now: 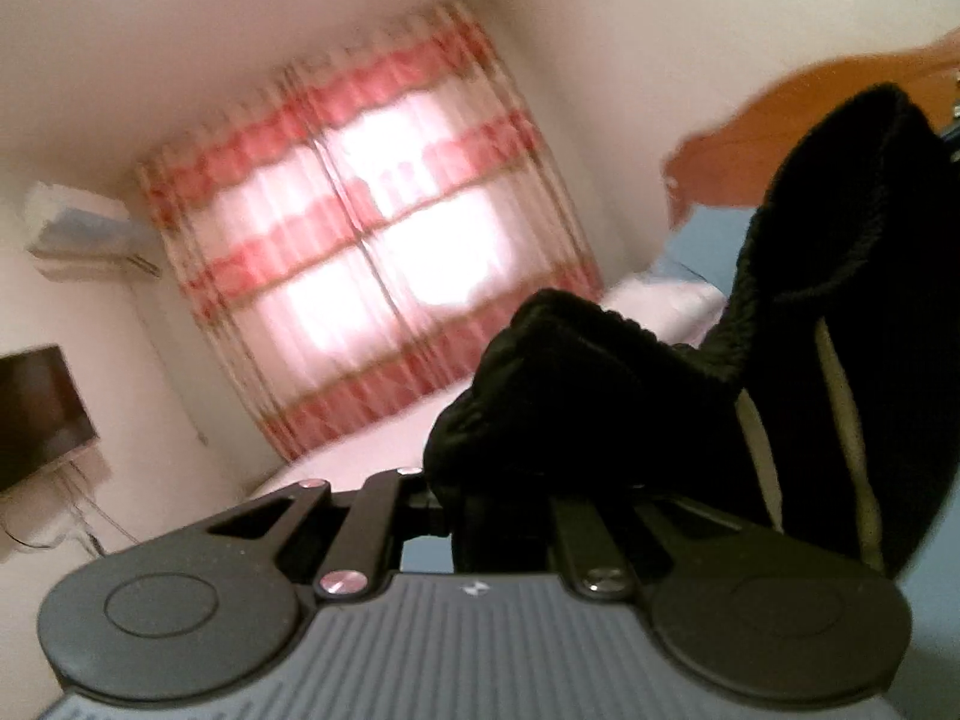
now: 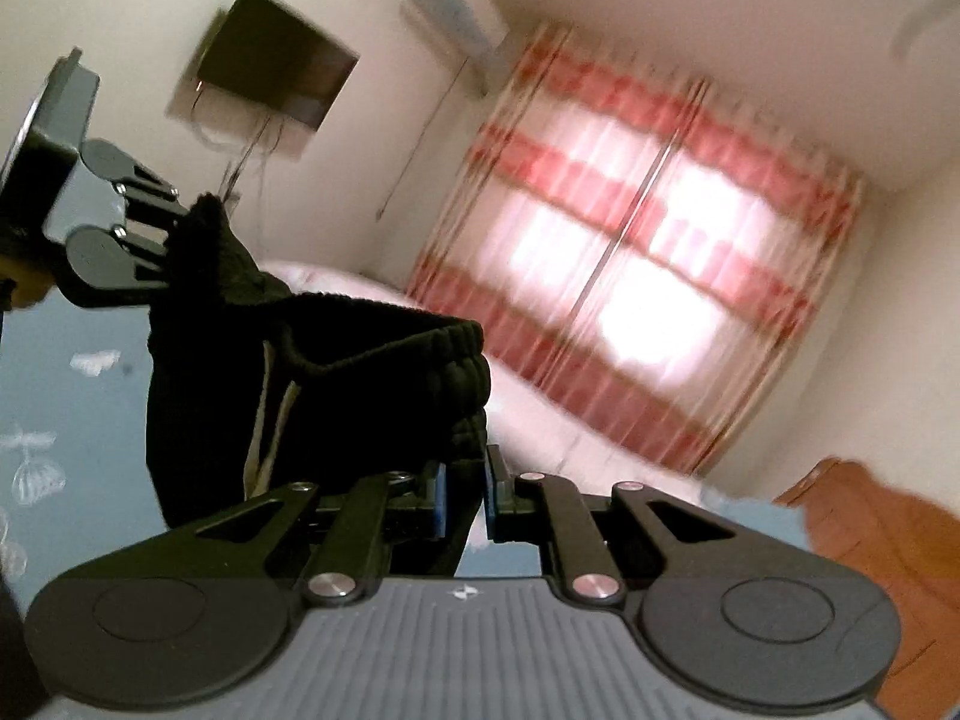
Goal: Fold clothes
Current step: 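Lift the black garment off the bed with both grippers, shaking it open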
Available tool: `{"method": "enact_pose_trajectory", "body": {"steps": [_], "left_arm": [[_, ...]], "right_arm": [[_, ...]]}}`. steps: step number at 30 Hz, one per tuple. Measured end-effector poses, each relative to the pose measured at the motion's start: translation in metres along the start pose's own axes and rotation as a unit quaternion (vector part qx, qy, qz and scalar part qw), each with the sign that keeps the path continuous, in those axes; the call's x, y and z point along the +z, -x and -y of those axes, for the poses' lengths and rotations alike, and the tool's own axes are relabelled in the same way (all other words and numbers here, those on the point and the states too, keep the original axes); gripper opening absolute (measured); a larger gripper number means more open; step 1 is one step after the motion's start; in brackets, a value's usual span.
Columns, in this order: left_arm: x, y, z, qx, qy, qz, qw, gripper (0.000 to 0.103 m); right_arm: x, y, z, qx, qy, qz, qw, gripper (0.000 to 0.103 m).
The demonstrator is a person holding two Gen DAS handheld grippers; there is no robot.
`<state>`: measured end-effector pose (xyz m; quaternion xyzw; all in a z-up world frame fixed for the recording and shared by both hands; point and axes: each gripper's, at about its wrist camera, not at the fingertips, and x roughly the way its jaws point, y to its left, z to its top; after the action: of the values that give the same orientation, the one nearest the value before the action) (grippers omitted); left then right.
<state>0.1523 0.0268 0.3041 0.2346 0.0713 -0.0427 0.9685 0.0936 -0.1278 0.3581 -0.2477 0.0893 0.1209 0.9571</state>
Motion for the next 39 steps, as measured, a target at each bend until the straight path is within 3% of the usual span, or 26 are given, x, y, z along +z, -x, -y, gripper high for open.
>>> {"method": "enact_pose_trajectory", "body": {"steps": [9,14,19,23,28,33,39], "left_arm": [[0.087,-0.003,-0.037,0.083,0.028,0.062,0.9942,0.009],[0.135,0.003,-0.051,0.127,0.033,0.100,0.9863,0.009],[0.161,0.011,-0.064,0.115,0.060,0.126,0.9836,0.010],[0.135,-0.007,-0.050,0.074,0.045,0.085,0.9925,0.010],[0.062,-0.053,-0.015,0.002,0.008,0.008,0.9999,0.010],[-0.006,-0.096,0.024,-0.065,-0.020,-0.067,0.9954,0.010],[-0.055,-0.148,0.074,-0.101,-0.027,-0.134,0.9854,0.010]], "right_arm": [[0.074,0.018,0.028,-0.056,-0.029,0.074,0.995,0.014],[0.110,0.027,0.042,-0.094,-0.041,0.112,0.988,0.014],[0.131,0.039,0.064,-0.109,-0.074,0.145,0.981,0.014],[0.106,0.028,0.061,-0.088,-0.073,0.115,0.987,0.014],[0.045,-0.003,0.038,-0.050,-0.066,0.053,0.995,0.014],[-0.025,-0.027,0.011,0.025,-0.079,-0.018,0.996,0.013],[-0.096,-0.065,-0.021,0.093,-0.112,-0.102,0.984,0.013]]}}
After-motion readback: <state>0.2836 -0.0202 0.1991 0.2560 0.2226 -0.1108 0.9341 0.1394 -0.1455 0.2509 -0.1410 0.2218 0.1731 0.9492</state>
